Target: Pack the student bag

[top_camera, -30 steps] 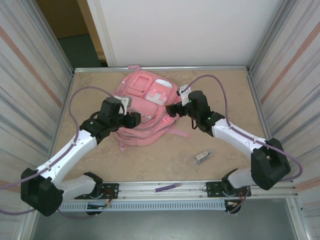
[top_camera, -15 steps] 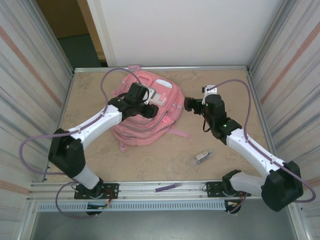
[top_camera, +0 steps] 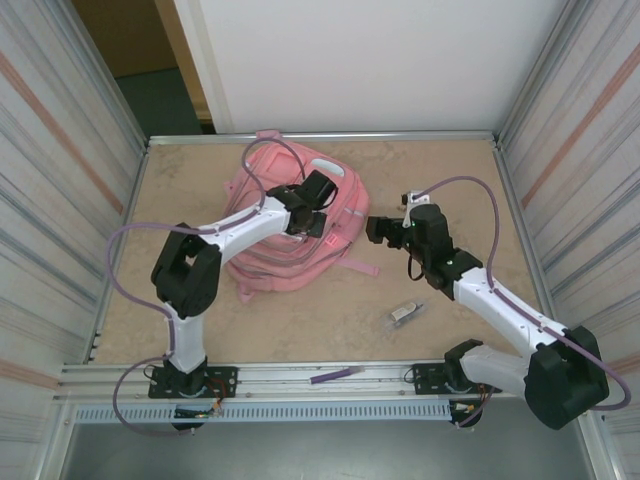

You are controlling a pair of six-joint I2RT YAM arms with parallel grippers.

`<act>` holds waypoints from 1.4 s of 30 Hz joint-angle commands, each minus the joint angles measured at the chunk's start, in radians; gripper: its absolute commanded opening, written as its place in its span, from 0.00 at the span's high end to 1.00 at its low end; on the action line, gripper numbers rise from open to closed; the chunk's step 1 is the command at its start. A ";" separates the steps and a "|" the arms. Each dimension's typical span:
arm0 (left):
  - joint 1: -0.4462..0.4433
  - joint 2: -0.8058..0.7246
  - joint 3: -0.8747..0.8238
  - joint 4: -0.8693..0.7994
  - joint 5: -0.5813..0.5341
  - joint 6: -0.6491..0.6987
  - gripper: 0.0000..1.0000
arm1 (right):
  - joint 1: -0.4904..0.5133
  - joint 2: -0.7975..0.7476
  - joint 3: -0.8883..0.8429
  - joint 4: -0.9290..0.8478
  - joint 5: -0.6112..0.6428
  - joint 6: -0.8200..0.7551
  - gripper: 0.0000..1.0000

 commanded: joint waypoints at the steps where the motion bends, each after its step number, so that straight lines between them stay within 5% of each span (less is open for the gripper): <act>1: 0.003 0.016 0.051 -0.055 -0.053 -0.044 0.75 | -0.004 -0.010 -0.010 0.031 -0.059 0.018 0.01; 5: 0.003 -0.010 0.075 -0.064 0.051 -0.037 1.00 | -0.004 0.042 0.004 0.021 -0.071 -0.017 0.02; 10: 0.017 -0.091 0.087 -0.057 0.242 -0.035 1.00 | 0.067 0.125 -0.013 0.141 -0.191 -0.205 0.01; 14: 0.032 -0.135 0.107 -0.063 0.289 -0.027 1.00 | 0.146 0.157 -0.002 0.202 -0.246 -0.297 0.01; 17: 0.054 -0.159 0.100 -0.056 0.347 -0.041 1.00 | 0.204 0.120 -0.136 0.501 -0.240 -0.343 0.01; 21: 0.072 -0.172 0.084 -0.042 0.450 -0.084 1.00 | 0.203 0.178 -0.080 0.466 -0.247 -0.417 0.01; 26: 0.086 -0.195 0.041 0.020 0.567 -0.088 1.00 | 0.217 0.253 -0.164 0.723 -0.316 -0.448 0.01; 42: 0.175 -0.267 -0.109 0.178 0.842 -0.124 1.00 | 0.060 0.337 0.002 0.366 -0.757 -0.654 0.01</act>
